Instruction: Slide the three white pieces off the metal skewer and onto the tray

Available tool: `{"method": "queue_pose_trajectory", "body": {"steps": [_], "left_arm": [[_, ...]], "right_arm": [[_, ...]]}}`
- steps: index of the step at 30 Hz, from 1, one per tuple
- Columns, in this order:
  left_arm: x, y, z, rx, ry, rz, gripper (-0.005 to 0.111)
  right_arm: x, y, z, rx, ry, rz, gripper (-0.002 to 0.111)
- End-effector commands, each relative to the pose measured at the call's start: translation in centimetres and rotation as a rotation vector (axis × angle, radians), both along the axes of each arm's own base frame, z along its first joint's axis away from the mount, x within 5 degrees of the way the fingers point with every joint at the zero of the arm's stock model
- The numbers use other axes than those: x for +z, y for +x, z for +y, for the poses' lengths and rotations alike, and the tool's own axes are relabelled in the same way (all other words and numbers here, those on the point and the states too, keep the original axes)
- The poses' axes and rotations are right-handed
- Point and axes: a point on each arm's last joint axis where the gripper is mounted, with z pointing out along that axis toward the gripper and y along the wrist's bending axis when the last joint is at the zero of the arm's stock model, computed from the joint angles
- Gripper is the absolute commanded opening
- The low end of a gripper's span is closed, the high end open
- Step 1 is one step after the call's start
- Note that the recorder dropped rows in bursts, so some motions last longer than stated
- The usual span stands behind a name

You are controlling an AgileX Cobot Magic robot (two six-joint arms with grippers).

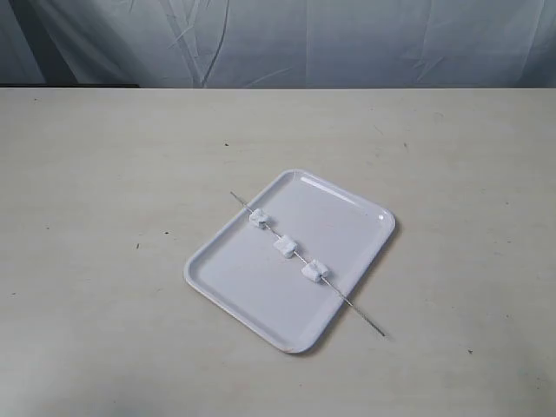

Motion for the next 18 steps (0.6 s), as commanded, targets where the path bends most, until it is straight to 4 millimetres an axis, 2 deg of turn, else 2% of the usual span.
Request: {"method": "queue_pose_trajectory", "body": {"steps": [1,11,18], "left_arm": [[-0.02,0.00,-0.03,-0.006,0.000,-0.013,0.000],[-0.02,0.00,-0.03,-0.007,0.002,-0.013,0.000],[0.39,0.07,0.09,-0.008,0.082,-0.055,0.000]], "right_arm": [[0.01,-0.01,0.00,0.001,-0.003,-0.010,-0.001],[0.01,-0.01,0.00,0.001,-0.003,-0.010,-0.001],[0.01,-0.01,0.00,0.001,-0.003,-0.010,-0.001]]}}
